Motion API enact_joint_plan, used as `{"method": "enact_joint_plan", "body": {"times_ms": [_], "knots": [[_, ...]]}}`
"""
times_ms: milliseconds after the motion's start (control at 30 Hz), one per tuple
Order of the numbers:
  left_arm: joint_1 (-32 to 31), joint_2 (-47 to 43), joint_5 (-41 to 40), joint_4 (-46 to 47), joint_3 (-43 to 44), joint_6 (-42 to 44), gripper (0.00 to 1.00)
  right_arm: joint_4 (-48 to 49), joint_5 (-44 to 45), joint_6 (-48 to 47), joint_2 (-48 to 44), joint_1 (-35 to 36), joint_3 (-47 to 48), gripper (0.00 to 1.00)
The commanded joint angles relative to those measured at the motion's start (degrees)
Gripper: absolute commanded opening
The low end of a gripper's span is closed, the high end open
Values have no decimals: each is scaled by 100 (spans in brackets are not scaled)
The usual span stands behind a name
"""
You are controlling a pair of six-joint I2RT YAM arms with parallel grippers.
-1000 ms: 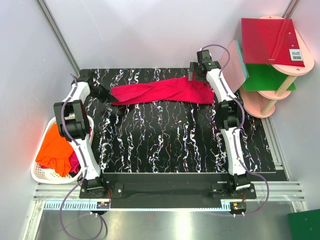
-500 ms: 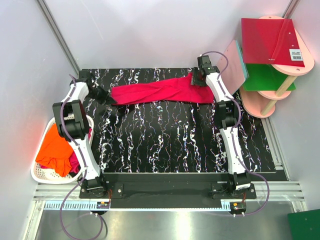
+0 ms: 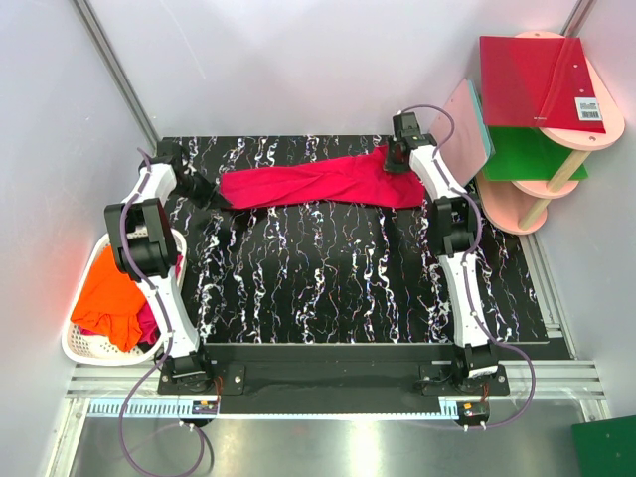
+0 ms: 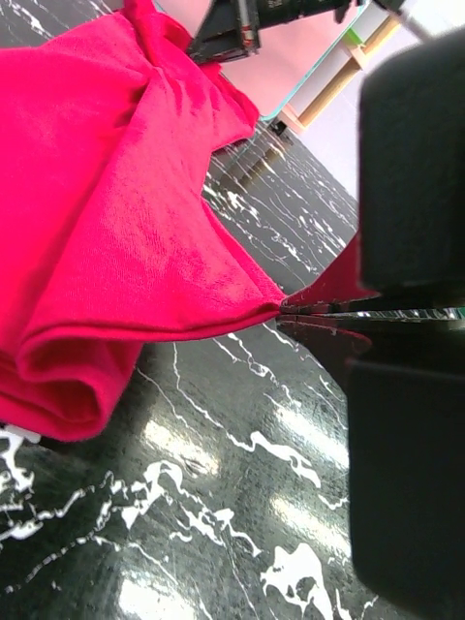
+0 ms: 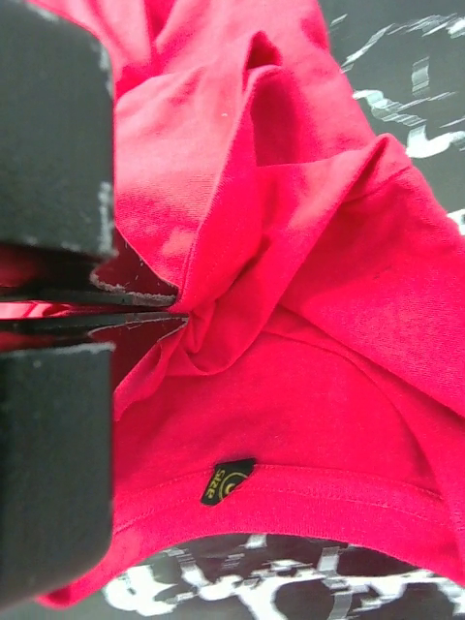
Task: Fold and stack the t-shirts
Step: Fold the other side of the tshirt into a rectangle
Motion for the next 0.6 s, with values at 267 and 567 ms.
{"method": "enact_joint_plan", "body": {"times_ms": [267, 567], "knots": [[71, -888, -113, -73, -824, -16, 0, -245, -369, -184, -2606, 18, -2516, 5], [88, -836, -86, -73, -913, 54, 0, -333, -562, -299, -2590, 9, -2896, 66]]}}
